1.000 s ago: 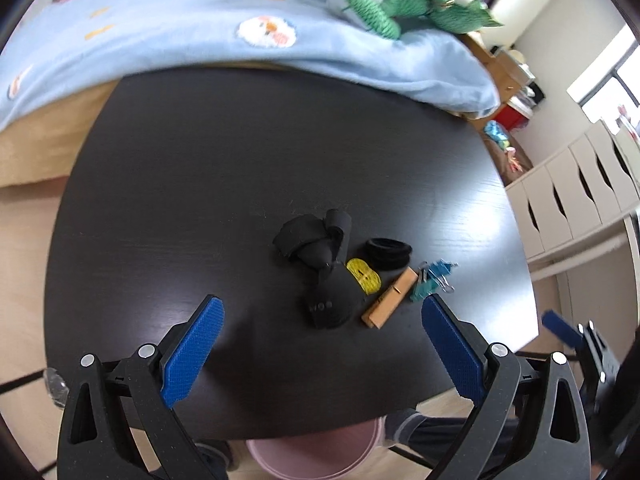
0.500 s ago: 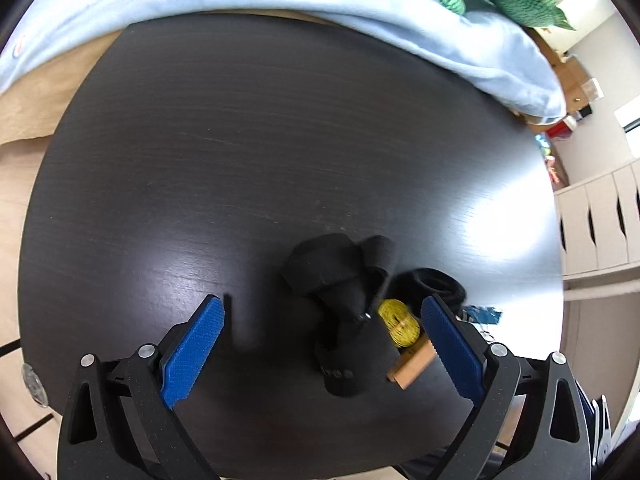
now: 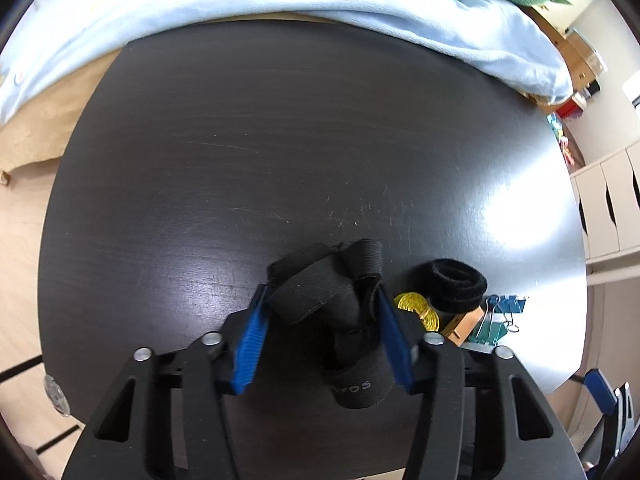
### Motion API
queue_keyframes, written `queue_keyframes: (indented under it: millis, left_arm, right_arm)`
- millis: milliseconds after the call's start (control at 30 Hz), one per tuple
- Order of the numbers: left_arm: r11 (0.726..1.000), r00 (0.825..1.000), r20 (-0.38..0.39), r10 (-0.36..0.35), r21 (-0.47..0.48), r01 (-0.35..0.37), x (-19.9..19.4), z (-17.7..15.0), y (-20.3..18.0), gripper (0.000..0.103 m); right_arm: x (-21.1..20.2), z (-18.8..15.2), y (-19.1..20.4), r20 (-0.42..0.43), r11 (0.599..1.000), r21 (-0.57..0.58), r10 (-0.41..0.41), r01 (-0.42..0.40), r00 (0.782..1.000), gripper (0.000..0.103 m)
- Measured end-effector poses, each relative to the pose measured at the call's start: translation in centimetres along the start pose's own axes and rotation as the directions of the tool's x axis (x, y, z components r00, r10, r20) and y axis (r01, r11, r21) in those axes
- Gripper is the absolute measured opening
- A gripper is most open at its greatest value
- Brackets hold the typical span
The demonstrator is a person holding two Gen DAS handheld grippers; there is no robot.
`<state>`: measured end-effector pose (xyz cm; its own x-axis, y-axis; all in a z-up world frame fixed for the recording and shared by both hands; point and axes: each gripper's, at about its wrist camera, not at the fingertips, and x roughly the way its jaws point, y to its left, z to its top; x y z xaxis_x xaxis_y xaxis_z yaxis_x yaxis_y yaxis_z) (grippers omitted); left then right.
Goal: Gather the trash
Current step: 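Reach the left gripper to the black cloth on the table and close on it, then lift the black cloth off the table with the left gripper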
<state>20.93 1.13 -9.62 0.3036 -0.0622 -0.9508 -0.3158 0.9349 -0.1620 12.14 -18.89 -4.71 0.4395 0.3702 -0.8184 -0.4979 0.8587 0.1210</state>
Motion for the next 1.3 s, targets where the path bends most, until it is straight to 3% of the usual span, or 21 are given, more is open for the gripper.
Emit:
queue_keyframes:
  millis: [133, 167, 400, 767, 1133, 1300]
  left_arm:
    - [0.999, 1.000, 0.000, -0.003, 0.034, 0.003, 0.1, -0.1, -0.4, 0.031]
    - [0.999, 1.000, -0.001, -0.005, 0.042, 0.005, 0.1, -0.1, -0.4, 0.020]
    - [0.990, 0.997, 0.082, -0.011, 0.143, -0.001, -1.0, -1.2, -0.4, 0.019]
    - [0.960, 0.968, 0.248, -0.050, 0.278, -0.022, -4.9, -3.4, 0.6, 0.019]
    - [0.945, 0.950, 0.306, -0.066, 0.324, -0.038, -5.9, -5.0, 1.3, 0.019]
    - [0.949, 0.944, 0.320, -0.084, 0.315, -0.022, -6.1, -5.0, 1.8, 0.019]
  right_arm:
    - [0.1, 0.0, -0.1, -0.004, 1.000, 0.004, -0.002, 0.002, 1.000, 0.100]
    - [0.1, 0.0, -0.1, -0.004, 1.000, 0.005, -0.003, 0.003, 1.000, 0.100]
    - [0.4, 0.0, -0.2, -0.012, 1.000, 0.011, -0.003, 0.004, 1.000, 0.100]
    - [0.8, 1.4, -0.1, -0.015, 0.999, -0.003, -0.039, 0.039, 0.999, 0.100]
    - [2.5, 6.3, -0.1, -0.057, 0.997, -0.046, -0.067, 0.065, 0.996, 0.099]
    - [4.5, 8.2, 0.0, -0.121, 0.994, -0.085, -0.079, 0.069, 0.990, 0.098]
